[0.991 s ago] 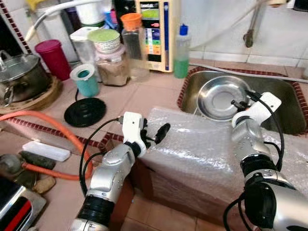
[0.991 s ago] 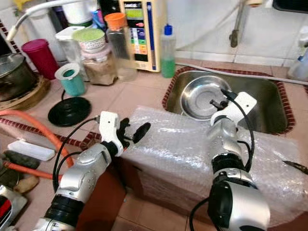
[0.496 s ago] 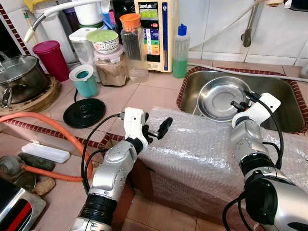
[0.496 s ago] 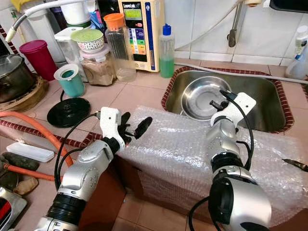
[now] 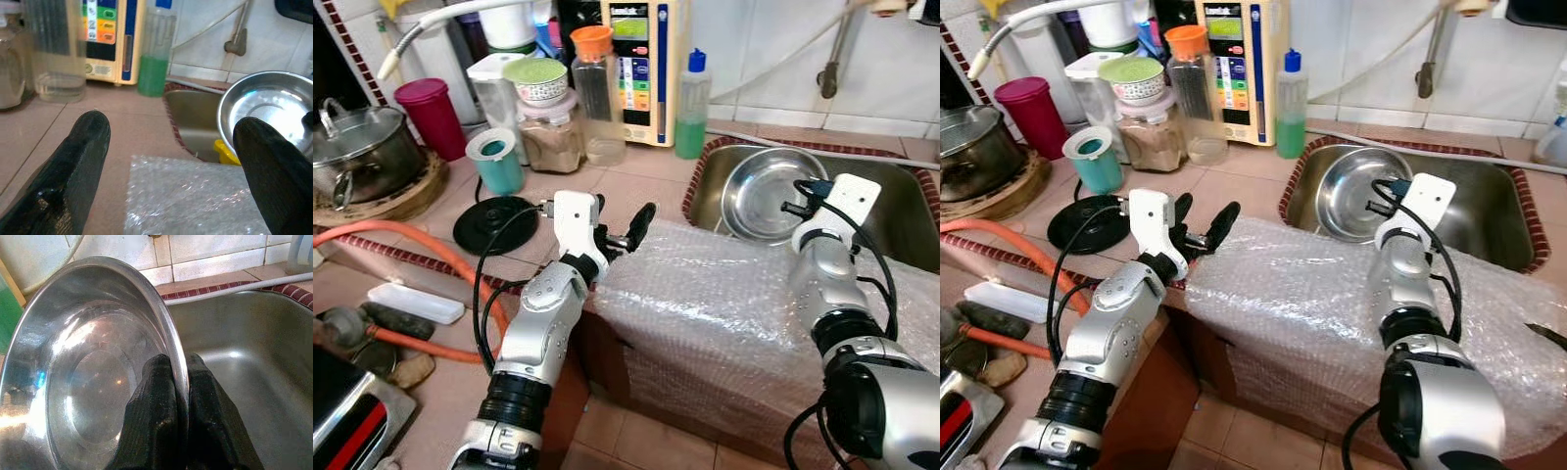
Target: Kitchen organization
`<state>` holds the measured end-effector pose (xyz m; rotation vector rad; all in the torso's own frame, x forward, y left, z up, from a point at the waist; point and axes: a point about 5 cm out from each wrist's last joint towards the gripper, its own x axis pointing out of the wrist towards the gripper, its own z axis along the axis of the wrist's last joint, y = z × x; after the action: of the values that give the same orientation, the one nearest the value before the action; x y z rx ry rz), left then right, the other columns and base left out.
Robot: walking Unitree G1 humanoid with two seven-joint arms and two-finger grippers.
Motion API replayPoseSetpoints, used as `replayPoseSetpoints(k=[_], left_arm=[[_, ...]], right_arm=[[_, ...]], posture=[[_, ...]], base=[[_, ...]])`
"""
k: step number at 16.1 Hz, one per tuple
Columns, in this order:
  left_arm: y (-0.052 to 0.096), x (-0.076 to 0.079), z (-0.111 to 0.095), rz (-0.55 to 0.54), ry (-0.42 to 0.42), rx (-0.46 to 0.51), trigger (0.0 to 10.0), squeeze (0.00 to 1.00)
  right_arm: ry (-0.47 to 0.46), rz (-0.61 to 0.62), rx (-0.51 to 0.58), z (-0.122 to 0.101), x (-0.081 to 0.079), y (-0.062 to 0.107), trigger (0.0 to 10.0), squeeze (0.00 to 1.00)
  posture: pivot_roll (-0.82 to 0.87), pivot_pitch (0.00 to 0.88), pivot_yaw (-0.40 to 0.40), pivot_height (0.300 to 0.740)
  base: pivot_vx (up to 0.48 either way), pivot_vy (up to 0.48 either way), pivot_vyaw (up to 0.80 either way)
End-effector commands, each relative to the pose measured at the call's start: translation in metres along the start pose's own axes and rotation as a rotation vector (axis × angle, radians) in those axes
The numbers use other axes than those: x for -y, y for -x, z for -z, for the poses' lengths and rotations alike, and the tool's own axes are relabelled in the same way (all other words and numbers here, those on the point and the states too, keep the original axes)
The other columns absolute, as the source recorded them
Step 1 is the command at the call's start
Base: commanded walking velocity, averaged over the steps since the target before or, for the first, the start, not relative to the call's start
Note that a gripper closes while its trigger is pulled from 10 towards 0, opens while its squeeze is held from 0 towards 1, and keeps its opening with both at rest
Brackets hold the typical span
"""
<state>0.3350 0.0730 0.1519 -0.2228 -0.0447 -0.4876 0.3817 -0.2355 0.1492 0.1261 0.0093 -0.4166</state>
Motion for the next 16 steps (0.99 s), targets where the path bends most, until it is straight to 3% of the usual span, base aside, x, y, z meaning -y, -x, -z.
replayPoseSetpoints(k=[1, 13, 16], left_arm=[[-0.0049, -0.0005, -0.0071, -0.009, -0.008, 0.022, 10.0, 0.0], [-0.0053, 0.0008, -0.0015, 0.008, 0.002, 0.023, 10.0, 0.0], [-0.0049, 0.0001, 0.0, 0.003, 0.006, 0.018, 10.0, 0.0]], right_arm=[[0.04, 0.053, 0.018, -0.0085, 0.0191, -0.0053, 10.0, 0.0], [0.047, 0.046, 0.038, -0.0124, 0.0172, -0.0062, 10.0, 0.0], [0.061, 0.046, 0.05, -0.0149, 0.0161, -0.0067, 10.0, 0.0]], posture=[[0.01, 0.0, 0.103, 0.74], [0.0, 0.0, 0.111, 0.74], [0.0, 0.0, 0.111, 0.74]], base=[[0.281, 0.0, -0.61], [0.363, 0.0, -0.74], [0.466, 0.0, 0.0]])
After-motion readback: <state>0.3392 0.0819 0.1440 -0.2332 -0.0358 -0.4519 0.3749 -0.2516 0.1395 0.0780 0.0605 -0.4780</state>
